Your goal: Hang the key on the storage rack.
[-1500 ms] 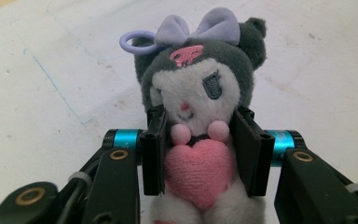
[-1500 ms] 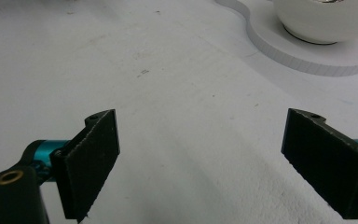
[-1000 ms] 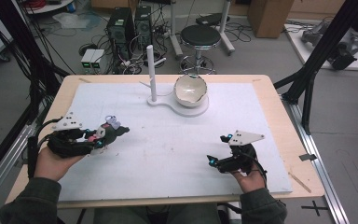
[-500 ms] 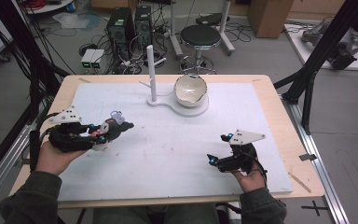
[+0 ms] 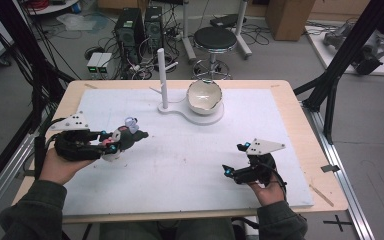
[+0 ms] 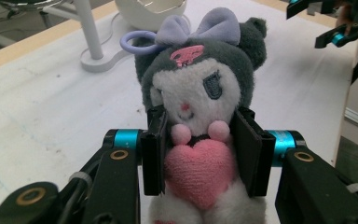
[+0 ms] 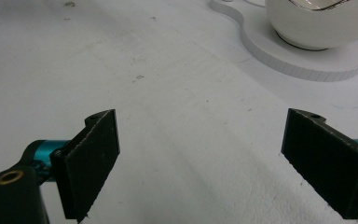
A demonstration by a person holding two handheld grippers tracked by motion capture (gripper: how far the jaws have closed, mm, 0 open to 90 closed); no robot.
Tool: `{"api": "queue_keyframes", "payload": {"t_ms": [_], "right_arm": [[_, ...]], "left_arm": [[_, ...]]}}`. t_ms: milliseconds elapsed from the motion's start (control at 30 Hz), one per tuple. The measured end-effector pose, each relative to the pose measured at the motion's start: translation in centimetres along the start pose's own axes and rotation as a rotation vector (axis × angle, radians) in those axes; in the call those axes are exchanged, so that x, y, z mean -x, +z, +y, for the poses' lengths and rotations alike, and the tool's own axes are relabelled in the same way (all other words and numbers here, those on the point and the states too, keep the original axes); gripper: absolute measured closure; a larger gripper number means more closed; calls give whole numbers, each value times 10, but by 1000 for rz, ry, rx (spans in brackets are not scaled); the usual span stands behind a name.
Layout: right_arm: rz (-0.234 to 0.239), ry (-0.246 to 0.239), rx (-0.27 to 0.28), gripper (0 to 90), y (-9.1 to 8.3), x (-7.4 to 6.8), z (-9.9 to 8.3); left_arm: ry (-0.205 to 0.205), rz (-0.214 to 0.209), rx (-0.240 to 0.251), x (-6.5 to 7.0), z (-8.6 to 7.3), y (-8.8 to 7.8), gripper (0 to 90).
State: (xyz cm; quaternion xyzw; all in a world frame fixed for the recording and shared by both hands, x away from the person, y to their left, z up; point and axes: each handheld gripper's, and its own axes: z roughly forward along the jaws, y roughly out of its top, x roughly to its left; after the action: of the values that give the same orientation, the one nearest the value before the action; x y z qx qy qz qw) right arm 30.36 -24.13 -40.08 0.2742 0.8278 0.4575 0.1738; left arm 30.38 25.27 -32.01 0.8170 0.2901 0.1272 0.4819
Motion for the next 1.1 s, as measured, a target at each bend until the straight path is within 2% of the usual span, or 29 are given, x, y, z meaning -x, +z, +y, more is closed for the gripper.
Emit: {"api": "queue_keyframes", "payload": {"t_ms": [267,333,667,767,800,833,900,1000,1100], "right_arm": [[1,3,4,103,-1,0,0],[2,6,6,103,-1,0,0],[1,9,14,103,-2,2,0],[-2,13,16,103,-2,2,0],[-2,13,16,103,-2,3,0],[-2,13,16,103,-2,3,0],[0,15,15,103,-2,3,0],[2,15,19,102,-2,3,0],[-1,12,19,103,-2,4,0]], "left_arm": [[16,-27,-5,-1,11,1,589],[3,-45,-1,-4,17,2,589],[5,-55,-5,-13,38,11,589],[16,4,-21,-13,46,17,589],[29,30,-51,-13,51,23,589],[29,30,-51,-13,51,23,589],[41,26,-81,-13,57,30,589],[31,61,-110,-15,68,42,589],[14,79,-112,-18,73,47,587]]}}
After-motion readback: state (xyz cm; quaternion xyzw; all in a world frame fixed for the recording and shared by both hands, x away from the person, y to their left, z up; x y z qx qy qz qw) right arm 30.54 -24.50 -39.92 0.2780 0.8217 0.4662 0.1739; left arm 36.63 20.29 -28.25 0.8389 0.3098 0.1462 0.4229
